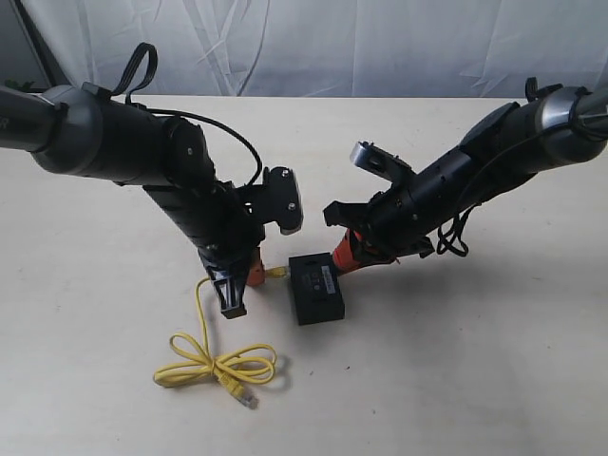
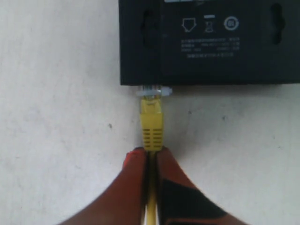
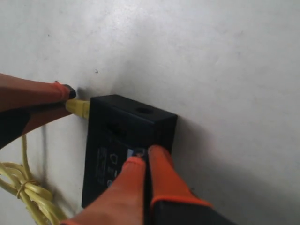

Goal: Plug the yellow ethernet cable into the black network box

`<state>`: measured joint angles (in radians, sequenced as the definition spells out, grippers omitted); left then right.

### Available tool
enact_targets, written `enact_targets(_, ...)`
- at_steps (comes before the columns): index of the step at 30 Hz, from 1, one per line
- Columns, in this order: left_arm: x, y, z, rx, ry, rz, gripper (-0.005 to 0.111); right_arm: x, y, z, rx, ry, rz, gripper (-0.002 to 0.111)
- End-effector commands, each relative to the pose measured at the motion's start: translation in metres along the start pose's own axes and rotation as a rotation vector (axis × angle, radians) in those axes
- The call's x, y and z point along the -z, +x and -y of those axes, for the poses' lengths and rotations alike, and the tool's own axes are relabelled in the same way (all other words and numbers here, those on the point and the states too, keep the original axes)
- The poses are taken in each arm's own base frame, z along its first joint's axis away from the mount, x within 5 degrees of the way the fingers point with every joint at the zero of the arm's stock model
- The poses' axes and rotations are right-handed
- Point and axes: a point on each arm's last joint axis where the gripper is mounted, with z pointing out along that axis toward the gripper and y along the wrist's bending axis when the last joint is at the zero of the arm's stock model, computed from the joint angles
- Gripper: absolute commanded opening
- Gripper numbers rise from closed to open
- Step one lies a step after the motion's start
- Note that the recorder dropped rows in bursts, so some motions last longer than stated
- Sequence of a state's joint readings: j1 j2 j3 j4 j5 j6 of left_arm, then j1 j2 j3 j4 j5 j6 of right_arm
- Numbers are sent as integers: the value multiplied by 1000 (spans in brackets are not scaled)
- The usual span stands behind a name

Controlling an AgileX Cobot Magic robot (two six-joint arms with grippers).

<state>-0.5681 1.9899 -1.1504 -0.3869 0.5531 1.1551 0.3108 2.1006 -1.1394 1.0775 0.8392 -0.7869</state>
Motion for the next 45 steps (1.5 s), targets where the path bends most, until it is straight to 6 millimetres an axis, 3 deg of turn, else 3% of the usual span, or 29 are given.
enact_targets(1, 0, -5, -1, 38, -10, 35, 0, -4, 3, -11, 10, -63, -22, 0)
enact_targets(31, 1, -3, -2, 22, -18, 29, 0, -2, 2, -10, 16, -57, -19, 0)
enact_targets(41, 2, 2, -7, 37, -25, 25, 0, 32, -8, 11, -64, -38, 77, 0)
enact_targets(45, 2, 1, -7, 37, -27, 26, 0, 34, -9, 14, -79, -36, 82, 0)
